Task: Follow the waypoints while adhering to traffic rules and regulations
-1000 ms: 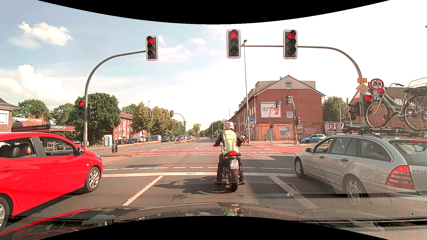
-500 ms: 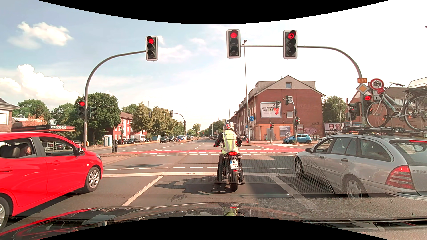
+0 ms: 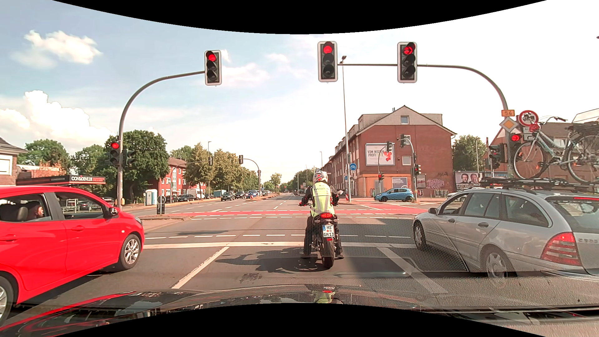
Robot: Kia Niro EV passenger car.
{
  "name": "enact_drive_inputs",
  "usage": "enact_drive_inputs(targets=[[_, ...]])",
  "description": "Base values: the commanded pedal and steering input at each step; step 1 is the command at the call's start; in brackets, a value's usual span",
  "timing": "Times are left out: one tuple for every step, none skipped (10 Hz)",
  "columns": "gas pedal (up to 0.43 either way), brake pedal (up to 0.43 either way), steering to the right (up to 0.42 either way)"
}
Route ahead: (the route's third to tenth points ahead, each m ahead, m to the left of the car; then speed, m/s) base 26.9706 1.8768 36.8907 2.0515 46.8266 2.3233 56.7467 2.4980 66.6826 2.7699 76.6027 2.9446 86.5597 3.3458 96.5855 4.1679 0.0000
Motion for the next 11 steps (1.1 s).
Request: enact_drive_inputs(targets=[[0.000,0.000,0.010],[0.000,0.000,0.010],[0.000,0.000,0.010],[0.000,0.000,0.010],[0.000,0.000,0.010],[0.000,0.000,0.010],[0.000,0.000,0.010],[0.000,0.000,0.010],[0.000,0.000,0.010],[0.000,0.000,0.010],[0.000,0.000,0.010]])
